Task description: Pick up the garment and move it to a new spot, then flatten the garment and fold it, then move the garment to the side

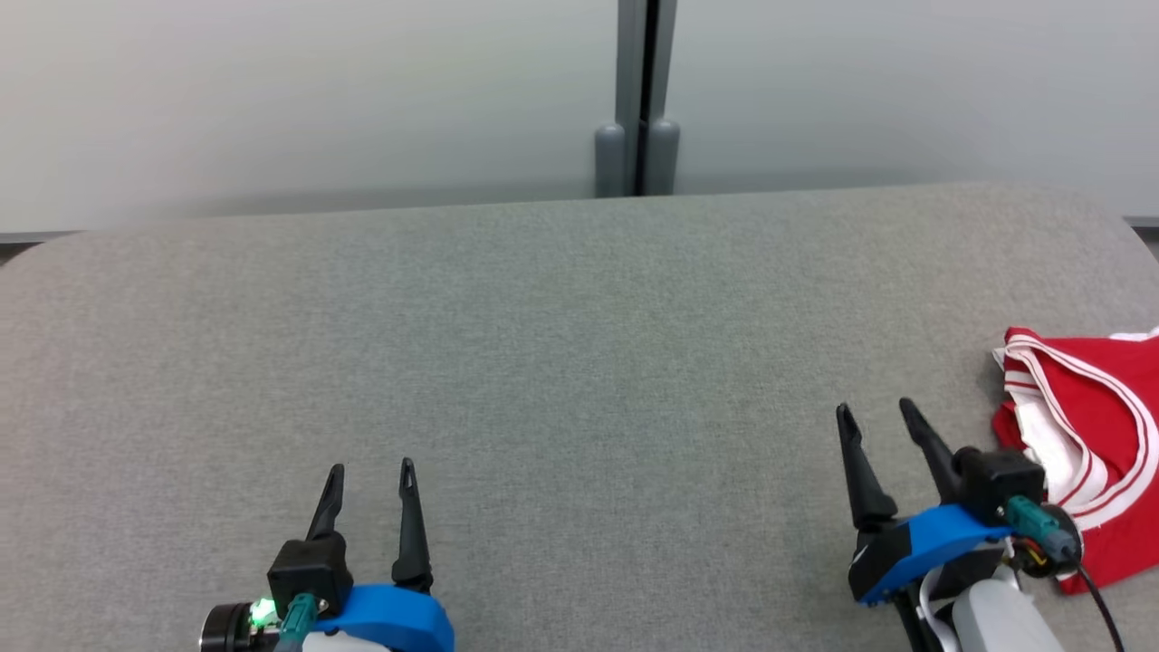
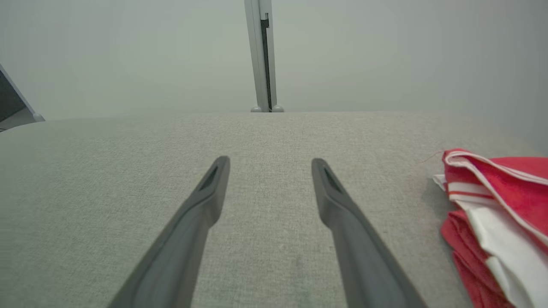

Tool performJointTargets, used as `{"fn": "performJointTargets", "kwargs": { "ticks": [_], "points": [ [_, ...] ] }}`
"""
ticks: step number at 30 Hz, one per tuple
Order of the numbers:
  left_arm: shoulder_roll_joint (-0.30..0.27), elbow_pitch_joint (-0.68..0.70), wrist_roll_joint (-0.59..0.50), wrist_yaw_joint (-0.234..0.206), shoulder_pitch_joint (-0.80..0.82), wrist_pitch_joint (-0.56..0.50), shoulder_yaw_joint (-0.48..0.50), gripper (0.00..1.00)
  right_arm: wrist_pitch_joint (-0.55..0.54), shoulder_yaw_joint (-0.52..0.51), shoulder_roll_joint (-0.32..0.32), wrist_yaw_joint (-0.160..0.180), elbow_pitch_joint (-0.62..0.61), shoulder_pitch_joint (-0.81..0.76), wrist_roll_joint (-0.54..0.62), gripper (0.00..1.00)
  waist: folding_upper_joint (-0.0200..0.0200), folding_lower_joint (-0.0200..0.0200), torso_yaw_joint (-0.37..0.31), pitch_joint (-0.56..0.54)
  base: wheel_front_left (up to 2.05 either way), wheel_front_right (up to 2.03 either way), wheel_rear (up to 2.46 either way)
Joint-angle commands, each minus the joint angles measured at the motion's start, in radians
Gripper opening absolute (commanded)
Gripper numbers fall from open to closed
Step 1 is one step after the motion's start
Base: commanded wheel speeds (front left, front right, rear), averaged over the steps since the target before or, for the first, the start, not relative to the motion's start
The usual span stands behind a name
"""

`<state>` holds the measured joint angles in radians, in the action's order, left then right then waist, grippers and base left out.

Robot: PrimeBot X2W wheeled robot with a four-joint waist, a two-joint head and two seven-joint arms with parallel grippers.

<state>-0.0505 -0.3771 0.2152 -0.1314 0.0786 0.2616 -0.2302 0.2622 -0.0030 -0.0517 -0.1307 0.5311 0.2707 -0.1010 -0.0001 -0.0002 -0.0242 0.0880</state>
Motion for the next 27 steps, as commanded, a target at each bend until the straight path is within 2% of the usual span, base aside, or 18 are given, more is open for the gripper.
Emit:
{"fn": "performJointTargets", "kwargs": {
  "ticks": [1, 16, 17, 21, 27],
  "points": [
    [0.0, 0.006, -0.006, 0.002, -0.013, 0.004, 0.013, 1.0, 0.003, 0.012, -0.001, 0.0, 0.001, -0.028, -0.015, 1.0, 0.0001, 0.0002, 0.009, -0.014, 0.0, 0.0, 0.0],
    [0.0, 0.034, 0.045, 0.051, -0.075, 0.004, 0.08, 1.0, 0.003, 0.042, 0.0, 0.0, 0.01, -0.077, -0.054, 1.0, 0.0001, 0.0002, 0.012, -0.086, 0.0, 0.0, 0.0],
    [0.0, 0.029, 0.047, 0.051, -0.073, 0.0, 0.077, 0.0, 0.0, 0.04, 0.001, 0.0, 0.009, -0.058, -0.052, 0.0, 0.0, 0.0002, 0.012, -0.086, 0.0, 0.0, 0.0],
    [0.0, -0.005, 0.052, 0.05, -0.091, -0.006, 0.078, 0.0, -0.007, 0.039, 0.004, 0.0, 0.043, -0.08, -0.054, 0.0, 0.0, 0.0002, 0.012, -0.087, 0.0, 0.0, 0.0],
    [0.0, 0.004, 0.163, 0.068, -0.079, -0.037, 0.101, 0.0, -0.046, 0.018, 0.004, 0.0, 0.024, -0.078, -0.173, 0.0, 0.0, 0.0002, 0.013, -0.087, 0.0, 0.0, 0.0]
  ]
}}
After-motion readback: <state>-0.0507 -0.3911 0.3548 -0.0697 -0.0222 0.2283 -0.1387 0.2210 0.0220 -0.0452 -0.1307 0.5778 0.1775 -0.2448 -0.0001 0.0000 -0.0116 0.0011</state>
